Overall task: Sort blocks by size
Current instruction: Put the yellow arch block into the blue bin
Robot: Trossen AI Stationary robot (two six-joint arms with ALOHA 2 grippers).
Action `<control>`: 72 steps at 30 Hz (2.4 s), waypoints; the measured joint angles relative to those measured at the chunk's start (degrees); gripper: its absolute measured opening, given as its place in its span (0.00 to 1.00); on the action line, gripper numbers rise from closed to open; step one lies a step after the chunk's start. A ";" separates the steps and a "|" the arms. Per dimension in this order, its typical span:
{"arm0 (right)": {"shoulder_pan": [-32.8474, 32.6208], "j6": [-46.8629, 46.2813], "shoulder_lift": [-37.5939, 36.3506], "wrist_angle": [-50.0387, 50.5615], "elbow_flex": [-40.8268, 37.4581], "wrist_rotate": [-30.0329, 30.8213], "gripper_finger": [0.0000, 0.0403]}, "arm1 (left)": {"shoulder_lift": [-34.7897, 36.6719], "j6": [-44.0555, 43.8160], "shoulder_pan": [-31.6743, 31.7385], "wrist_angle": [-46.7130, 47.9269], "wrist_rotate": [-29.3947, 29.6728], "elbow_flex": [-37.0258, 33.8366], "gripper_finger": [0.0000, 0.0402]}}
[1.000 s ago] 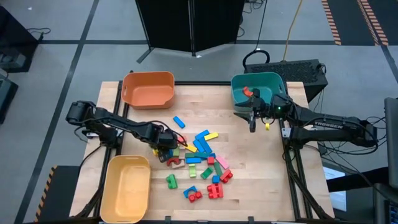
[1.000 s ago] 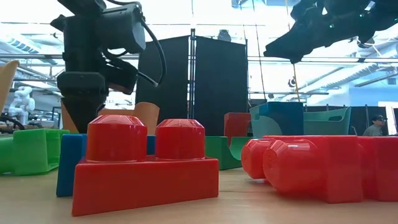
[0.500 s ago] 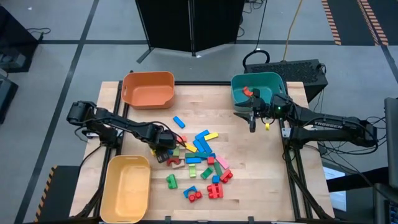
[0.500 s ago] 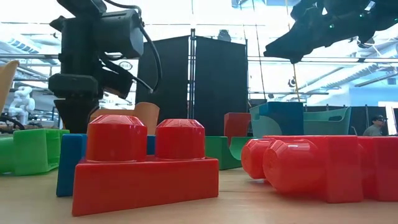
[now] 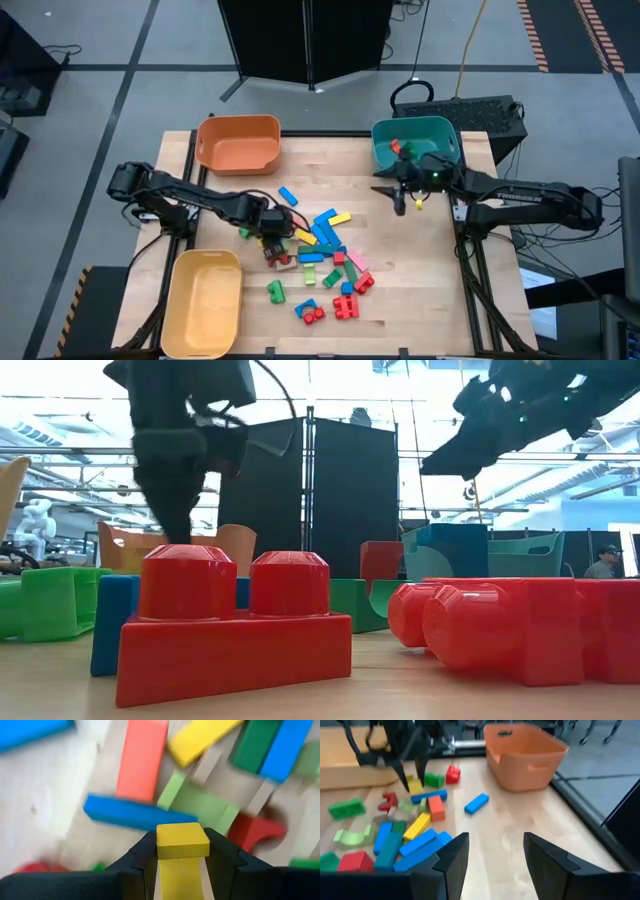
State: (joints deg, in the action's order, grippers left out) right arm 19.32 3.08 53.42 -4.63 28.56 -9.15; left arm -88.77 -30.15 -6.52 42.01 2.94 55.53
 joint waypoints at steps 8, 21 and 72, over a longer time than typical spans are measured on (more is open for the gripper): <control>-5.05 0.48 6.86 -4.37 0.00 -0.17 0.43 | 0.15 7.21 0.18 -14.92 2.01 1.70 0.29; -10.59 -1.03 15.37 -21.21 0.02 -0.17 0.41 | 0.15 17.59 2.52 -36.72 9.51 1.70 0.29; -12.43 -4.12 25.89 -47.48 0.39 -7.50 0.40 | -4.01 32.56 5.37 -71.00 2.37 1.66 0.29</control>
State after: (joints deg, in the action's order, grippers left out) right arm 6.90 -1.04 79.31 -52.12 28.95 -16.64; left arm -92.79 2.41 -1.16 -29.00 5.32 57.19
